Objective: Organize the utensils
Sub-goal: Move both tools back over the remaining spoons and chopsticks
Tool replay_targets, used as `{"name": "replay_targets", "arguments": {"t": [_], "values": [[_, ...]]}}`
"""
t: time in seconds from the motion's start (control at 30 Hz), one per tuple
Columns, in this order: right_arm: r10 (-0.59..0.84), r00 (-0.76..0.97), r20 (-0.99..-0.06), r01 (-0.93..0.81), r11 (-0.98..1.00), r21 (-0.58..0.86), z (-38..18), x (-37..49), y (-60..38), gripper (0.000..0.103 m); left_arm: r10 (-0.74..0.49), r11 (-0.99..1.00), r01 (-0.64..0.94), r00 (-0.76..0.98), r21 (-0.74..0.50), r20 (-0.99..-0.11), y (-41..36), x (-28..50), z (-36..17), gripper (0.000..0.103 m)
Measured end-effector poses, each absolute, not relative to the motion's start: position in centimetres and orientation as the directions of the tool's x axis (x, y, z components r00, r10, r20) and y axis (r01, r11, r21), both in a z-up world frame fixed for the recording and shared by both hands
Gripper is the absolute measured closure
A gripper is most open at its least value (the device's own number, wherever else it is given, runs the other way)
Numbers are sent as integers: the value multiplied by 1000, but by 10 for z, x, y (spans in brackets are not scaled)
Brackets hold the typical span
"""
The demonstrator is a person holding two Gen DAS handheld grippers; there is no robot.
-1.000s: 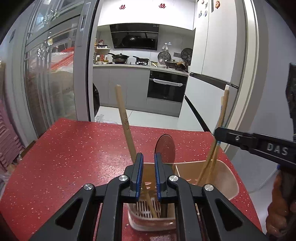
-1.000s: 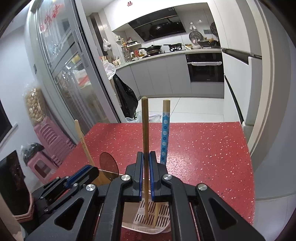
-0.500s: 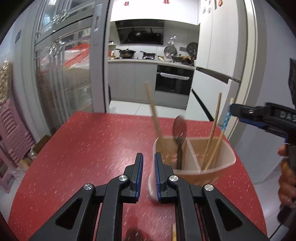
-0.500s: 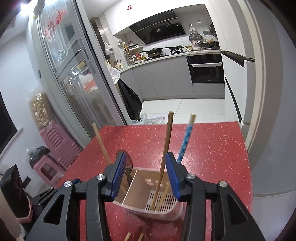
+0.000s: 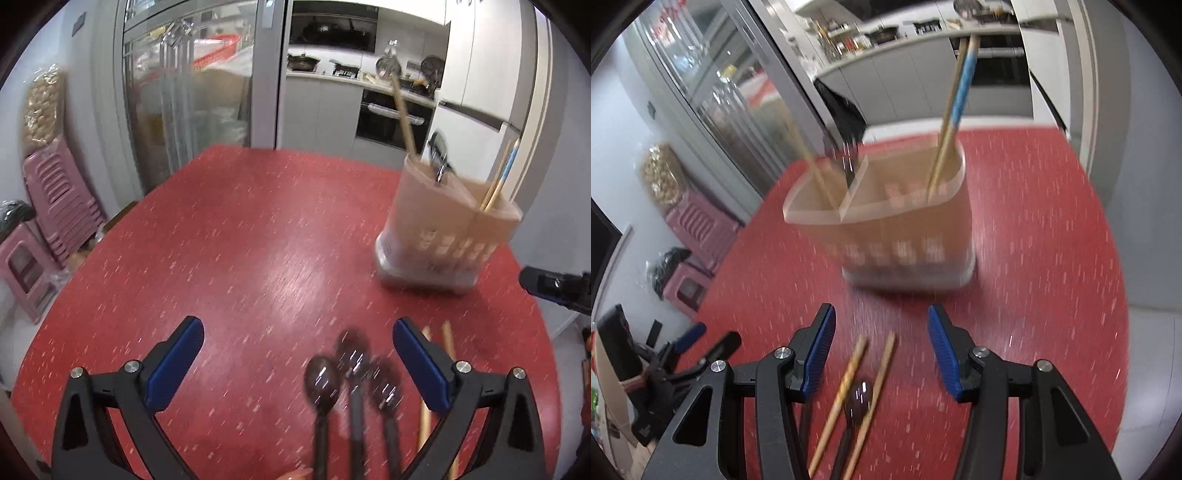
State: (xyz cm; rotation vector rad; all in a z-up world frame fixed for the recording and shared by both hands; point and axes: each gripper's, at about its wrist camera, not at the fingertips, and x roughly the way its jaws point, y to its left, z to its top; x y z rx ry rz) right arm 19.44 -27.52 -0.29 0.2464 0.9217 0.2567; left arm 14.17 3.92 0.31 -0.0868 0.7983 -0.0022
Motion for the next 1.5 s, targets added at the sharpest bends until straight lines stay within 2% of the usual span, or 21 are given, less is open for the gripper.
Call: {"name": "replay_targets", "arguments": {"t": [0.27,0.53,1.07,1.5], "values": [[286,452,-845,-38,953,302,-62,157,-272,47,-27,999,-11,604,-42,-797,49,124,-37,0],[194,422,-886,-10,978,209,-80,140,-262,47,-3,1000,-2,543,-5,-840,53,115,-63,0],[123,391,-912,-65,992,106,-91,143,-201,47,7,1000,0,534,9,-845,50,112,-67,0],[10,381,-924,-124,991,-40,-94,152,-157,48,-9,1000,22,533,4,-846,47,117,-64,0]]}}
